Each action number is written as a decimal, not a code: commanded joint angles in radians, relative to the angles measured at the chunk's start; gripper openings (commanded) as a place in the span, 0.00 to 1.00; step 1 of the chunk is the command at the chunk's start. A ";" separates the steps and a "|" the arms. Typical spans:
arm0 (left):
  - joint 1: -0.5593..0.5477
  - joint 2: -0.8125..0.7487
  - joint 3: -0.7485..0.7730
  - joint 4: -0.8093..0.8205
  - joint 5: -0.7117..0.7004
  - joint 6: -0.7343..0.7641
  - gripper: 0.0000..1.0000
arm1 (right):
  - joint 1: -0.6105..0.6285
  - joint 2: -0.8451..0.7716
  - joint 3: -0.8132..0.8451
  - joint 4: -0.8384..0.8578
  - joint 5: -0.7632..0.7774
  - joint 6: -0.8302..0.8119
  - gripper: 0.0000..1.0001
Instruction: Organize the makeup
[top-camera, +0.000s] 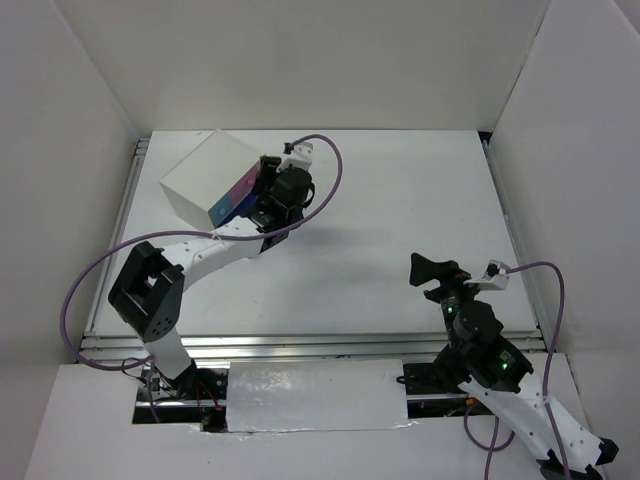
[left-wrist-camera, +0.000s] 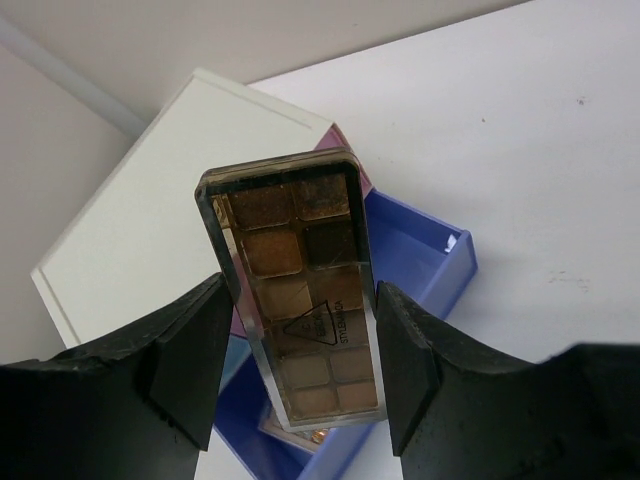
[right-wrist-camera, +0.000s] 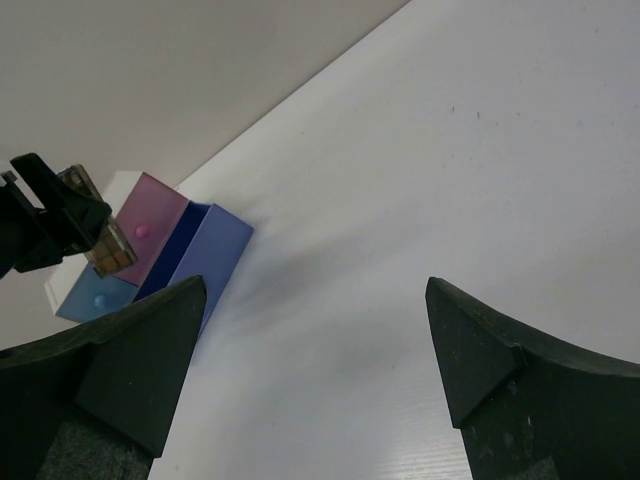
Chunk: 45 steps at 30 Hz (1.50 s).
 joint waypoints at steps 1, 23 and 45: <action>0.034 -0.036 0.007 0.079 0.105 0.177 0.01 | 0.004 -0.274 -0.009 0.051 -0.002 -0.012 0.98; 0.108 0.090 -0.122 0.099 0.165 0.275 0.53 | 0.002 -0.246 -0.014 0.075 -0.016 -0.024 0.98; -0.063 0.112 0.044 -0.336 0.469 0.237 0.00 | 0.002 -0.223 -0.009 0.067 -0.004 -0.024 0.98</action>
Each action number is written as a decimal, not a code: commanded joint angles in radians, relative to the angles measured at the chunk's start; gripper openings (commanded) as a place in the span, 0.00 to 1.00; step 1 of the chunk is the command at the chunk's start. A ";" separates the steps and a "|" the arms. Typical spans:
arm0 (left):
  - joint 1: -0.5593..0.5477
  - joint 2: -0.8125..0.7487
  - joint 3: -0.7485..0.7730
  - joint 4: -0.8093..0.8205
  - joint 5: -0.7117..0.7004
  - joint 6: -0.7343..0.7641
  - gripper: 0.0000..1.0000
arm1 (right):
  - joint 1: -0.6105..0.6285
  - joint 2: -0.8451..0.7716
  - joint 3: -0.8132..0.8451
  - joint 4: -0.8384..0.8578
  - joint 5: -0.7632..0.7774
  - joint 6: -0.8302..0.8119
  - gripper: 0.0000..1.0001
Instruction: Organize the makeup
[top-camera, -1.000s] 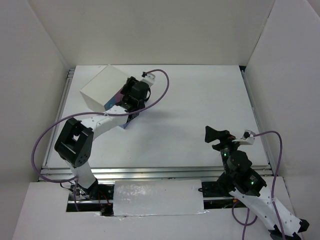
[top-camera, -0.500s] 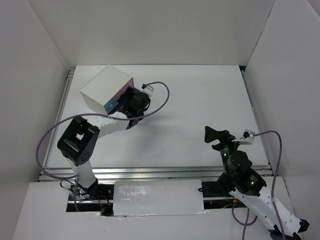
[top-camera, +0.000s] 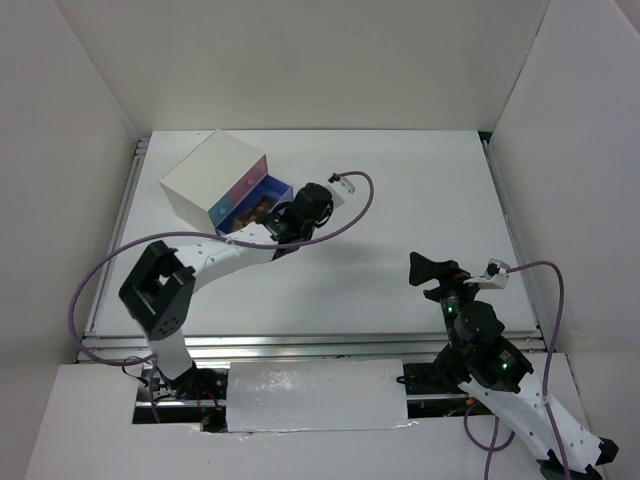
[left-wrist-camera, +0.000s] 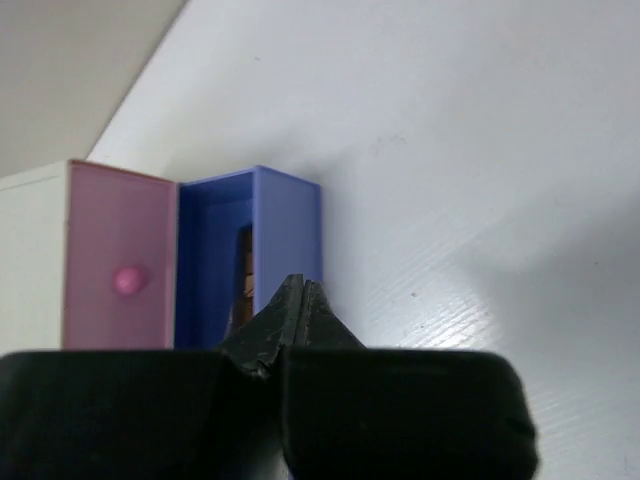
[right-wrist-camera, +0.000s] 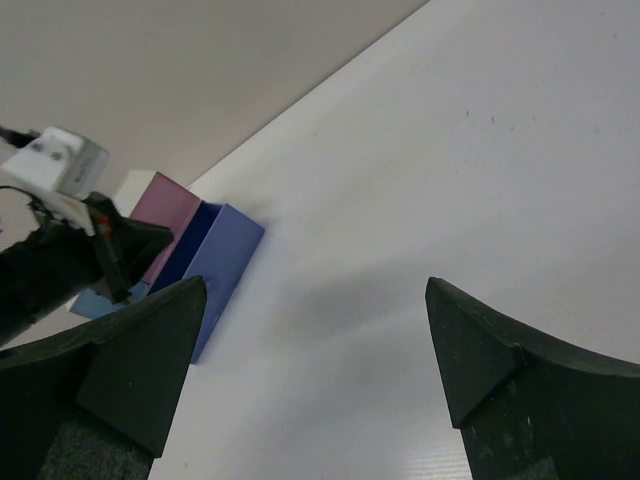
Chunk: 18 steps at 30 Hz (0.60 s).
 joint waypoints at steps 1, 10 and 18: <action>0.010 0.141 0.082 -0.197 0.057 0.004 0.00 | 0.005 -0.225 -0.009 0.032 0.021 -0.008 0.98; 0.138 0.352 0.157 -0.205 -0.057 -0.062 0.00 | 0.002 -0.226 -0.012 0.035 0.018 -0.010 0.98; 0.178 0.393 0.116 -0.101 -0.149 -0.056 0.00 | 0.002 -0.236 -0.014 0.036 0.012 -0.015 0.98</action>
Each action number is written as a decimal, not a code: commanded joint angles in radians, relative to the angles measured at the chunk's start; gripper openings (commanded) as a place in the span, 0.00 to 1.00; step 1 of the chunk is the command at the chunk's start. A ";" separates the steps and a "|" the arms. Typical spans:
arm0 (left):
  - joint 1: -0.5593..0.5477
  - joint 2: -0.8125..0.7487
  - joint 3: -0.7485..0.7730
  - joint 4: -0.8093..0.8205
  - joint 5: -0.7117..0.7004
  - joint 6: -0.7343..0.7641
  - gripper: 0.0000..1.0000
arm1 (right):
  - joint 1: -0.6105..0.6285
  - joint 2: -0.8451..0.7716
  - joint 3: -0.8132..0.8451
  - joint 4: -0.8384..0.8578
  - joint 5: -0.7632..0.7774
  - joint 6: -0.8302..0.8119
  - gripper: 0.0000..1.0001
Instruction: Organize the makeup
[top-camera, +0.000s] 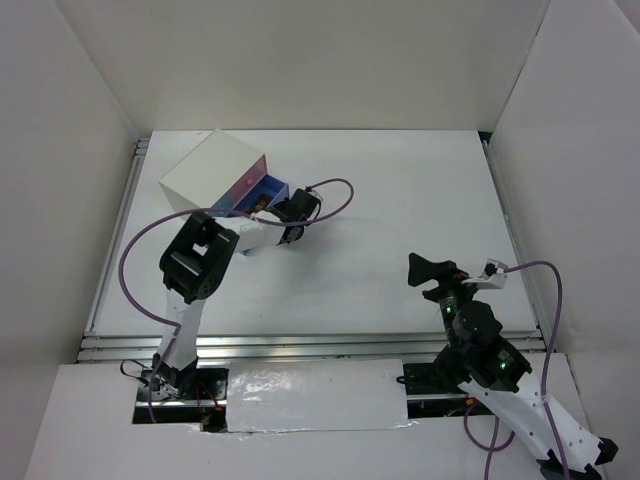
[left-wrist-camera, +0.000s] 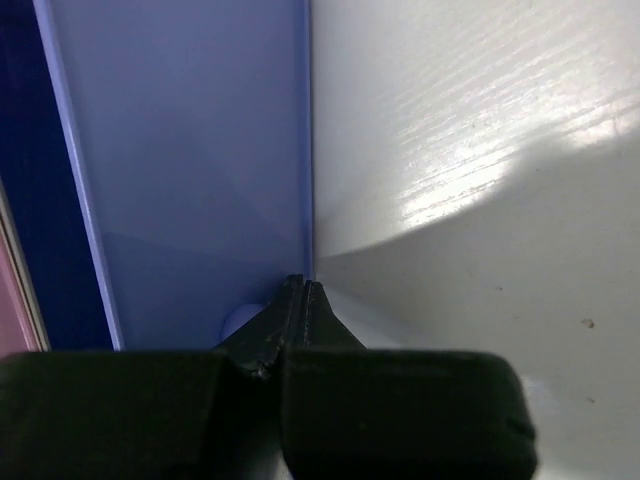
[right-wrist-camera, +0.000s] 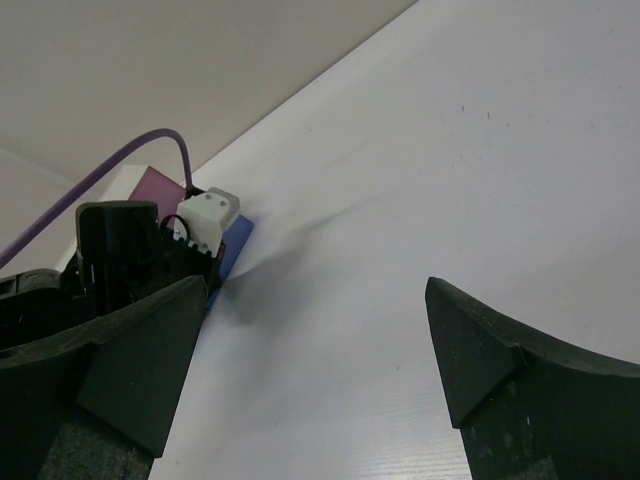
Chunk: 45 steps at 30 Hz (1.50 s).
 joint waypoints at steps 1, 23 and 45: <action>0.021 0.019 0.002 0.066 -0.093 -0.002 0.00 | 0.004 -0.236 -0.001 0.037 0.011 -0.011 0.98; 0.112 -0.011 -0.097 0.373 -0.366 0.027 0.00 | 0.002 -0.202 -0.002 0.061 -0.011 -0.018 0.97; 0.149 -0.048 -0.030 0.298 -0.368 -0.082 0.00 | 0.004 -0.170 -0.005 0.074 -0.011 -0.020 0.97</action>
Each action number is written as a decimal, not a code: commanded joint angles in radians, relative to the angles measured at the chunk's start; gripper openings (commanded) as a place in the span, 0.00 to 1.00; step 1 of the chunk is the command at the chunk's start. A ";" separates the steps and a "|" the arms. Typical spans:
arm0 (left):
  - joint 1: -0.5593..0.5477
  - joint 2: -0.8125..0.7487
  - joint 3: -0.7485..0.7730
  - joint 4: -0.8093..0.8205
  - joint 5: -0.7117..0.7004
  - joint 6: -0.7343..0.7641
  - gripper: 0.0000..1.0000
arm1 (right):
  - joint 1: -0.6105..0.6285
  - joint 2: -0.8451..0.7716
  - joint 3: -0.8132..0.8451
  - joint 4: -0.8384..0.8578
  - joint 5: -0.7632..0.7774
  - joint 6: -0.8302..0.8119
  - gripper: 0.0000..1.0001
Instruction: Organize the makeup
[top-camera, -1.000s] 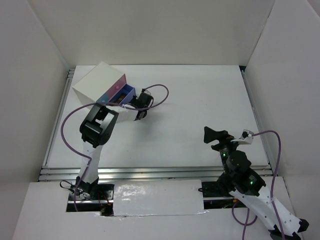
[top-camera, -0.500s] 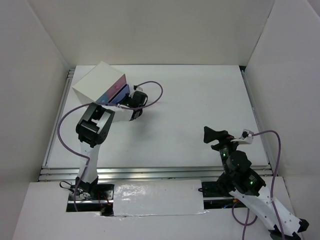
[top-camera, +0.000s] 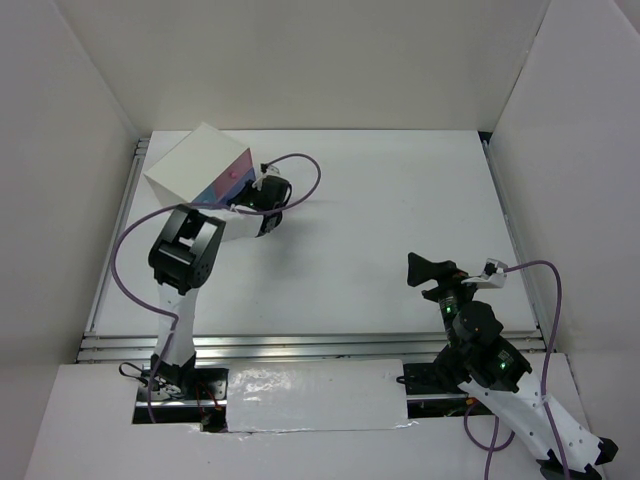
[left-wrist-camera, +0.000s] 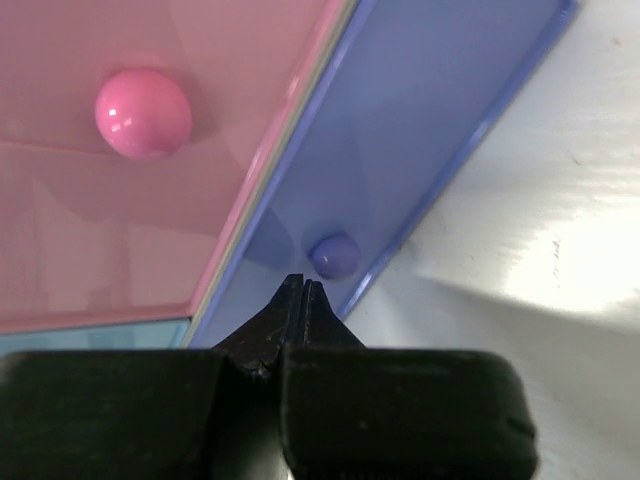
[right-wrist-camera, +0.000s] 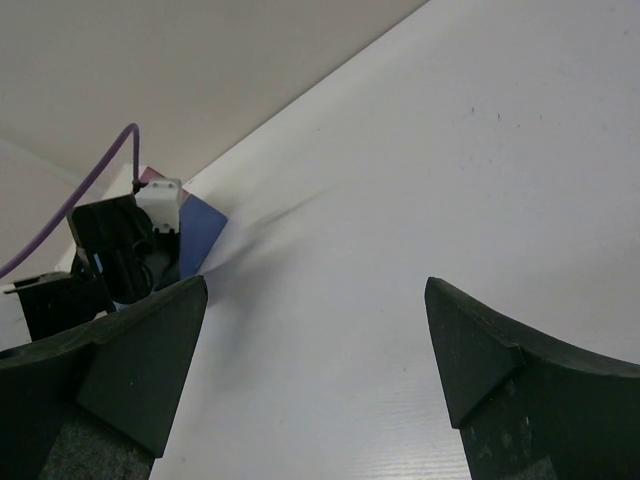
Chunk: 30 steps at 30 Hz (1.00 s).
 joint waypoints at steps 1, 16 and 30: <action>-0.038 -0.093 0.019 -0.038 0.031 -0.097 0.00 | 0.004 -0.170 -0.005 0.060 0.005 -0.014 0.97; -0.382 -0.873 -0.021 -0.770 0.153 -0.849 0.99 | 0.002 -0.055 0.126 0.047 -0.076 -0.075 1.00; -0.210 -1.321 -0.132 -1.210 0.063 -0.972 0.99 | 0.027 0.690 0.877 -0.575 -0.074 -0.207 1.00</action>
